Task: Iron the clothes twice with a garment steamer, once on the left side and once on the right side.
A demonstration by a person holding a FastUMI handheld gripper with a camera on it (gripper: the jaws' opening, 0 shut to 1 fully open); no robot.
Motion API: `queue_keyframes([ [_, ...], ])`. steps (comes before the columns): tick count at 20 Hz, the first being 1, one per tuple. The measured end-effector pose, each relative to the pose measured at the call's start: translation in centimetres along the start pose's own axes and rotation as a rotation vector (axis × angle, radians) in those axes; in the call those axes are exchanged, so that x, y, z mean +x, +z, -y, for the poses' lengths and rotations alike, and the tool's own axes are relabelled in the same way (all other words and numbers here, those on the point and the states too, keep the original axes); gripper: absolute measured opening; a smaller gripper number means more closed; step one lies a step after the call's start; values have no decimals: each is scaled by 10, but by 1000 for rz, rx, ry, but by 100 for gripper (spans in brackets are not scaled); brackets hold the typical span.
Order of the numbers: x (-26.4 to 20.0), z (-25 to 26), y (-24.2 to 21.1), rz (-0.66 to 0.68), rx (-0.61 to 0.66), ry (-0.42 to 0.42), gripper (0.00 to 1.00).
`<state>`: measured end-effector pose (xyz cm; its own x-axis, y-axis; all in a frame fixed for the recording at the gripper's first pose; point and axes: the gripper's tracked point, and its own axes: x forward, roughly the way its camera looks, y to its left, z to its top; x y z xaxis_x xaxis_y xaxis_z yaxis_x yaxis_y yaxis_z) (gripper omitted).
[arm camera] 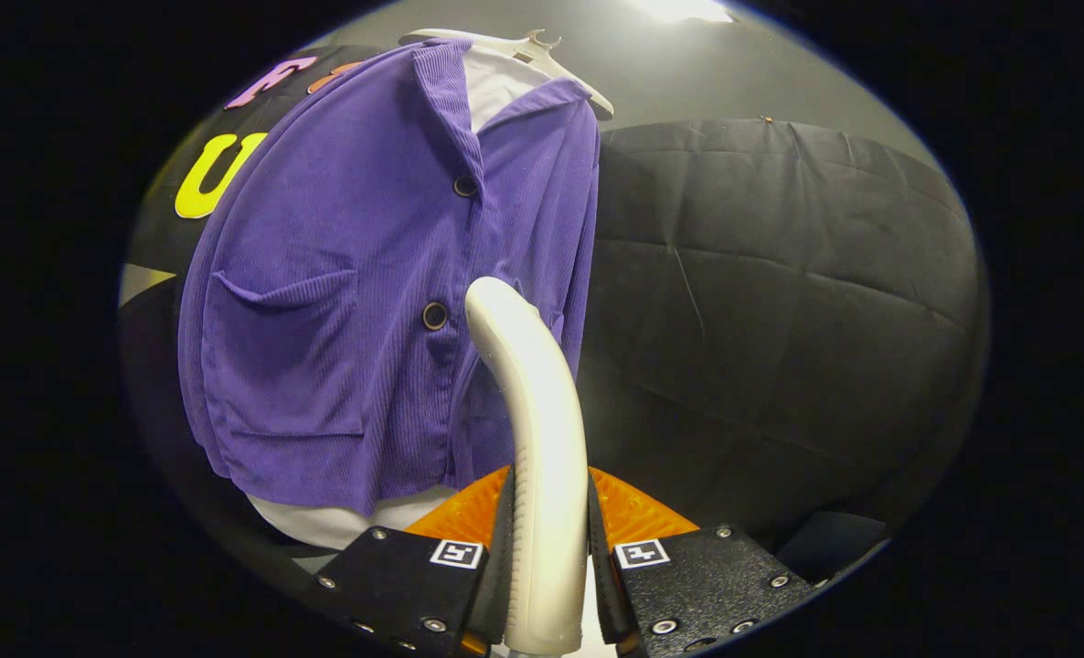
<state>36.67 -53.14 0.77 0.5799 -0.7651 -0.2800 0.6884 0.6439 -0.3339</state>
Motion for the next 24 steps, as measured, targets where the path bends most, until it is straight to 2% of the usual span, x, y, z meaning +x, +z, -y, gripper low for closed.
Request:
queue_keyframes([
  [5, 23, -3, -1, -64, -27, 18, 38],
  [13, 42, -5, 0, -146, -38, 1, 38],
  [19, 40, -5, -9, -171, -30, -21, 39],
  [24, 18, -5, -12, -188, -18, 10, 38],
])
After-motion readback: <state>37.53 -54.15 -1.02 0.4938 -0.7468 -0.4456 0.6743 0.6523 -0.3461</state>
